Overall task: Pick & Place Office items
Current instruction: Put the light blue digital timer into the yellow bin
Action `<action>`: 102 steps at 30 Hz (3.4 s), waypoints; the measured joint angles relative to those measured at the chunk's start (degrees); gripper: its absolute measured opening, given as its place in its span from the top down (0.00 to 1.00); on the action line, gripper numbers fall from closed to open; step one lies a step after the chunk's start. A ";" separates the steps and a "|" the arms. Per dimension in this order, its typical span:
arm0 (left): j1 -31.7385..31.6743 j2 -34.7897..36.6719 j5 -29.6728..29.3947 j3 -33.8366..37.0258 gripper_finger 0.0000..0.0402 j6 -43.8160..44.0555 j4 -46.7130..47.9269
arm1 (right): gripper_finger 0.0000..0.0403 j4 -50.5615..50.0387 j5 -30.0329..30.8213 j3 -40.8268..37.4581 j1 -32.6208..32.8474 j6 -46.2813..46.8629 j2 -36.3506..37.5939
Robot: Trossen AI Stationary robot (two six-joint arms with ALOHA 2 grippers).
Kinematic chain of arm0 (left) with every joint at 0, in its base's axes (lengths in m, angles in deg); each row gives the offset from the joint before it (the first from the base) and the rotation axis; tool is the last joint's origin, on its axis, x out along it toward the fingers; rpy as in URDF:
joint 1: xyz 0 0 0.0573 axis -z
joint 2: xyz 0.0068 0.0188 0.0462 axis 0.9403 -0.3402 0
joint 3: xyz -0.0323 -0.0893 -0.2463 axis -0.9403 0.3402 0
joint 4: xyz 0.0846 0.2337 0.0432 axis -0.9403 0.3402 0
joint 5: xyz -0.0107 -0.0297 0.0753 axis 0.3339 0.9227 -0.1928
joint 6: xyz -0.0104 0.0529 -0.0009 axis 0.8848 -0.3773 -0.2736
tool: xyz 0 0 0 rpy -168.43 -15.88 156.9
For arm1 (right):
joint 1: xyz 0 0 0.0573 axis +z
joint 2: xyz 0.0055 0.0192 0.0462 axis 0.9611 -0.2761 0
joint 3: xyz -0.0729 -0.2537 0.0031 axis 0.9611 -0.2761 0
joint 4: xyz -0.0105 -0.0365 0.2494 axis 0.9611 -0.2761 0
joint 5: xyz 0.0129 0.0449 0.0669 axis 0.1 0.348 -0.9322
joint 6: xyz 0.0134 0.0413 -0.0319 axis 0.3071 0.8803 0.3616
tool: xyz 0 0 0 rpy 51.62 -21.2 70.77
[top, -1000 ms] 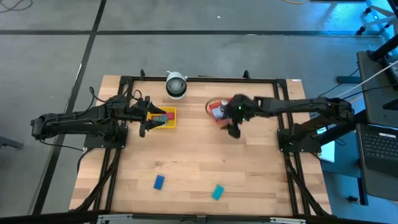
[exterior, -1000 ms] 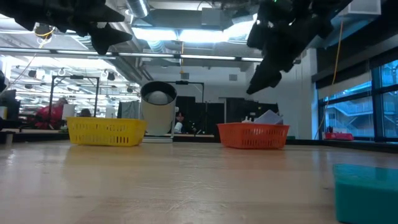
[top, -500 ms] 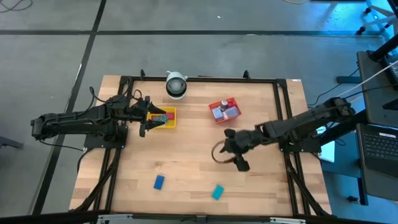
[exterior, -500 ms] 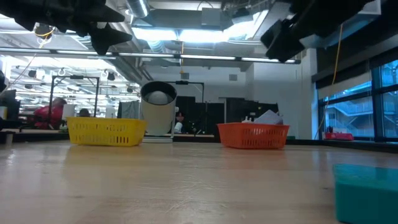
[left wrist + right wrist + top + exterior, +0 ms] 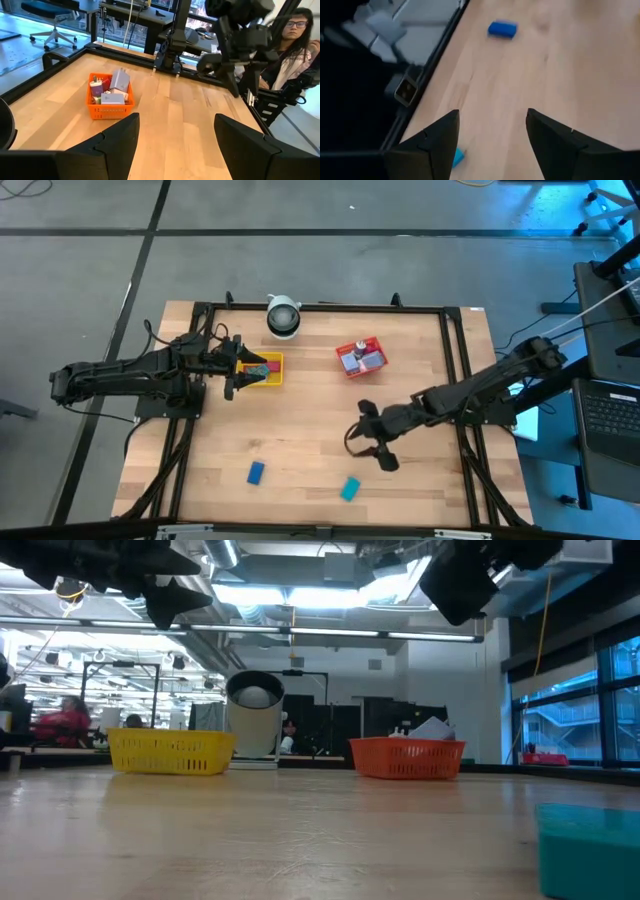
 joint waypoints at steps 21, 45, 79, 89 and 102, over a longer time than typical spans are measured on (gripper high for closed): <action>0.00 0.02 1.20 0.00 0.37 0.02 3.03 | 0.43 -22.16 -12.75 21.28 3.34 -4.32 -25.93; 0.00 0.02 3.45 0.00 0.37 4.93 3.48 | 0.43 -24.59 4.37 25.54 10.88 -11.62 -33.59; 2.99 0.00 3.49 0.00 0.37 5.80 5.32 | 0.43 -38.07 -2.56 37.87 15.57 4.89 -33.74; 2.99 0.00 3.51 0.00 0.37 5.95 6.43 | 0.43 -36.92 -1.08 37.87 18.73 11.05 -33.85; 2.99 0.00 3.66 0.00 0.37 6.53 6.43 | 0.43 -33.73 -0.99 37.87 20.01 12.32 -38.48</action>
